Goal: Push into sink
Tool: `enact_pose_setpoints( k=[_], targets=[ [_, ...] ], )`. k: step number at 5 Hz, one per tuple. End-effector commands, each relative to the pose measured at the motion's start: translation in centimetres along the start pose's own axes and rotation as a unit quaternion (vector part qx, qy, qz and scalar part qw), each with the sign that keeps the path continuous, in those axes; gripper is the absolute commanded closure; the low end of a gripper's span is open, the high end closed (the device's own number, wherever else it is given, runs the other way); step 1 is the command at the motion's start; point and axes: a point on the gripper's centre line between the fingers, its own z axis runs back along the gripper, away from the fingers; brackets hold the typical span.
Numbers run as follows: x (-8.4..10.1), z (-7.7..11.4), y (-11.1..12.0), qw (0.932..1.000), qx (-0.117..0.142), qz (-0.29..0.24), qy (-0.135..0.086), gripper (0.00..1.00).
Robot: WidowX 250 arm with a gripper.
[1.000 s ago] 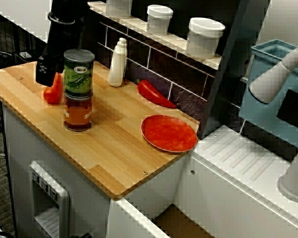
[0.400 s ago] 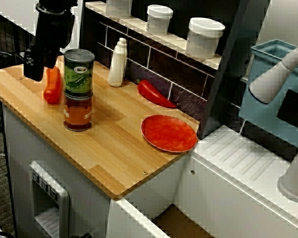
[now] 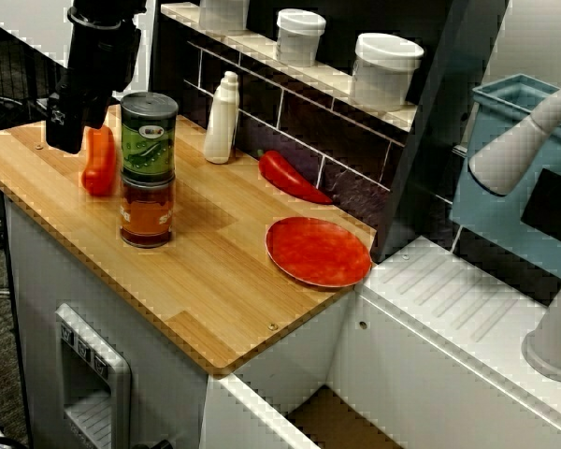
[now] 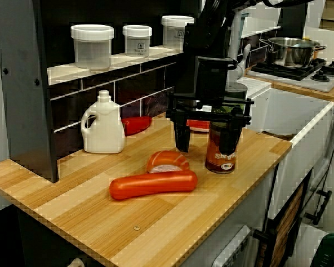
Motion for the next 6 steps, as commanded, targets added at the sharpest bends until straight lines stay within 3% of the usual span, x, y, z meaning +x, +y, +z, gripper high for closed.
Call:
enact_pose_setpoints(
  k=[1,4,6],
  targets=[
    [0.2,-0.4,0.3,0.9998,0.020,0.002,0.008,0.00],
    [0.9,-1.8,-0.1,0.9996,0.021,0.009,0.017,0.00],
    [4.0,-2.3,-1.2,0.9997,-0.004,0.017,0.019,0.00]
  ],
)
